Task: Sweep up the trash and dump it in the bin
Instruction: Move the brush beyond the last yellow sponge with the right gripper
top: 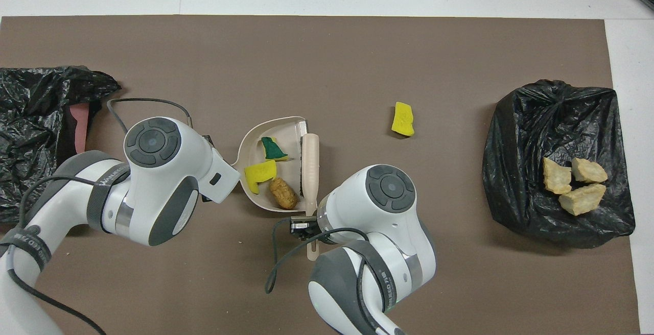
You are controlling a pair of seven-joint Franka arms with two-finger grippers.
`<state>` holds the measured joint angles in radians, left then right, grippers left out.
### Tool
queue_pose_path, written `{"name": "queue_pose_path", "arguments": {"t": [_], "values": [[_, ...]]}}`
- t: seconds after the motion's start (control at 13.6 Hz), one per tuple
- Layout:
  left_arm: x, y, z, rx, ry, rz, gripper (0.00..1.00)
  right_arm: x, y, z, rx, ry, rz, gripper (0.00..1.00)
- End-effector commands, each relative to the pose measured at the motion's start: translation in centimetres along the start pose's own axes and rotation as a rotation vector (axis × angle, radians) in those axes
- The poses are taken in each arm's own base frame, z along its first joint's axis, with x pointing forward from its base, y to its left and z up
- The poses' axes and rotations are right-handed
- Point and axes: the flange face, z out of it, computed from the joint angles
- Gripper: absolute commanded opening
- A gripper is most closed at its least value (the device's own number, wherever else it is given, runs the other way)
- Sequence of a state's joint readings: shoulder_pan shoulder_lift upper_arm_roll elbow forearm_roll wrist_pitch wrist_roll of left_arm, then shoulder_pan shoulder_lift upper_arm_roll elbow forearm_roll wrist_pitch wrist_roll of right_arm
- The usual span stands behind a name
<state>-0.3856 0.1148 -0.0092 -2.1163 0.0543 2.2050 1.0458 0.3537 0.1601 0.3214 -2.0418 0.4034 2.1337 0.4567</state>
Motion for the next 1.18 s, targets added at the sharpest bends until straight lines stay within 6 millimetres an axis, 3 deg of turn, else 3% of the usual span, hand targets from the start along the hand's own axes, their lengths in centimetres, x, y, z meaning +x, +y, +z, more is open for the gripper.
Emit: {"name": "queue_pose_path", "arguments": {"t": [0.0,0.22,0.44,0.74,0.88,1.03,1.1], "values": [[-0.6,0.5,-0.1,0.024,-0.002,-0.03,0.0,-1.5,1.1,-3.0,-0.163,-0.001,-0.023,0.0],[-0.7,0.5,-0.2,0.026,-0.001,-0.05,0.0,-1.0,4.4,-6.2,-0.401,-0.07,-0.063,0.0],[-0.7,0.5,-0.1,0.024,-0.002,-0.05,0.0,0.5,7.0,-7.2,-0.515,-0.057,-0.094,0.0],[-0.7,0.5,-0.1,0.023,-0.003,-0.05,0.0,6.2,15.0,-10.7,-0.657,-0.037,-0.142,0.0],[-0.7,0.5,-0.1,0.023,-0.003,-0.05,0.0,9.8,18.9,-12.4,-0.64,-0.037,-0.158,0.0],[-0.8,0.4,-0.1,0.023,-0.003,-0.052,0.0,12.4,20.2,-12.5,-0.659,-0.04,-0.191,0.0],[-0.8,0.5,0.0,0.022,-0.004,-0.052,0.0,12.9,20.3,-11.1,-0.642,-0.065,-0.193,0.0]]}}
